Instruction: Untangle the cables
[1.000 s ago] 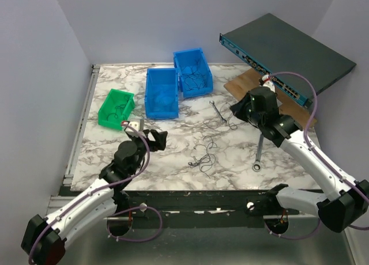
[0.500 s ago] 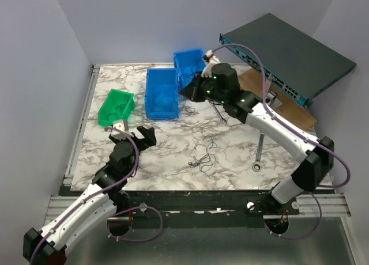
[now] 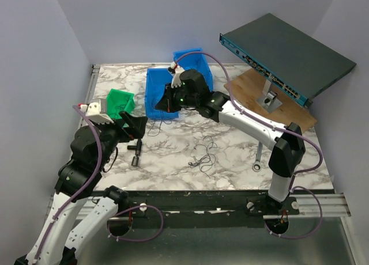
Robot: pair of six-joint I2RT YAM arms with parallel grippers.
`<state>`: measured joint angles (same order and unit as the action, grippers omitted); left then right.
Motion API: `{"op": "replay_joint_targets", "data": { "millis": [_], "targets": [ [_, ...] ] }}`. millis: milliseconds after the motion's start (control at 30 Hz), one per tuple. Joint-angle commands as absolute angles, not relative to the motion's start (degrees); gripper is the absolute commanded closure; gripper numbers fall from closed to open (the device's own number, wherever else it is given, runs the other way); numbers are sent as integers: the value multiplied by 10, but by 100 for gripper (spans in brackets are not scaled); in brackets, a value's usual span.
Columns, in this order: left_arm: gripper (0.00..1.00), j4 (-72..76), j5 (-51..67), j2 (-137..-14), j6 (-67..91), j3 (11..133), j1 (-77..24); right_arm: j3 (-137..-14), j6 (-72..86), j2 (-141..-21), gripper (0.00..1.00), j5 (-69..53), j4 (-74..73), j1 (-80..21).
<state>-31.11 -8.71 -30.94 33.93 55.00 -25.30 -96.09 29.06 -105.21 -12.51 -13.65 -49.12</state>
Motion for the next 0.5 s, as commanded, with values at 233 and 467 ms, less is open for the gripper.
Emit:
{"op": "replay_joint_targets", "data": {
  "millis": [233,467],
  "targets": [
    [1,-163,145,-259,278,379,-250,-916,325,-977,99,-247,-122,-500],
    [5,-86,187,-322,293,383,-256,-910,357,-962,99,-279,-130,-499]
  ]
}}
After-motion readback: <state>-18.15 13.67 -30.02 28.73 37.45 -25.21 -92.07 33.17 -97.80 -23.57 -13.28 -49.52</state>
